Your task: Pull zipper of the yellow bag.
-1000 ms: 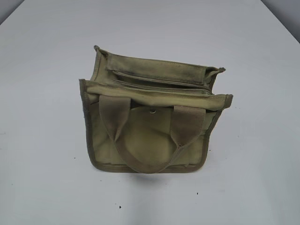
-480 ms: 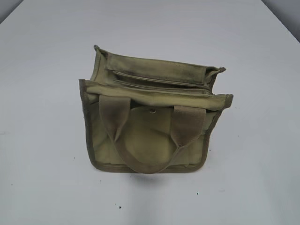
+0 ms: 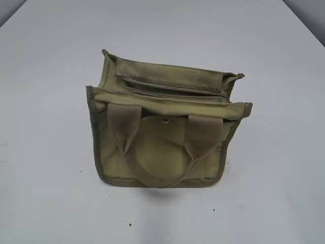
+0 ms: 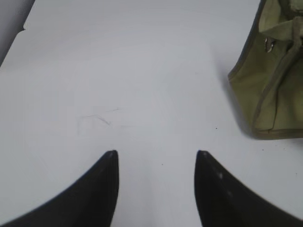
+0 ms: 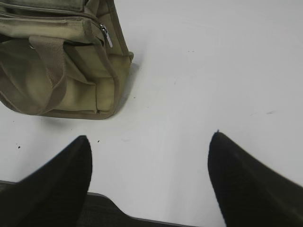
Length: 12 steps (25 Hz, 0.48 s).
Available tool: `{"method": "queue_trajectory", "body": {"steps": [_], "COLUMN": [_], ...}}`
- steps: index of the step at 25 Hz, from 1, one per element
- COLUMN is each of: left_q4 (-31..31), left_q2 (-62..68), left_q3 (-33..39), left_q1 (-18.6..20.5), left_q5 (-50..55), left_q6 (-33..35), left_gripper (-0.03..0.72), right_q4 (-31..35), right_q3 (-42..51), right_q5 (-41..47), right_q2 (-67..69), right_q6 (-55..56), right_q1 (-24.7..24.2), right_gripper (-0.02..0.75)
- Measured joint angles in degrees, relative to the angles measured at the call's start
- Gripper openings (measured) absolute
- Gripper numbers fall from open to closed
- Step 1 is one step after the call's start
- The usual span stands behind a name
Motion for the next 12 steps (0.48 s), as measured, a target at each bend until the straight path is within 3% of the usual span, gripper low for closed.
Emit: {"method": "queue_trajectory", "body": {"steps": [12], "left_q4": [0.0], "left_q2": [0.0], "left_q3": [0.0], "left_q1": [-0.1], "left_q5": [0.0], "left_q6": [0.0], "left_gripper": [0.371], "right_q4": [-2.7], "right_q3": [0.0], "right_q5": [0.1], "right_q2": [0.0], "right_q6": [-0.3], "right_q1": [1.5], "right_gripper": [0.589]}}
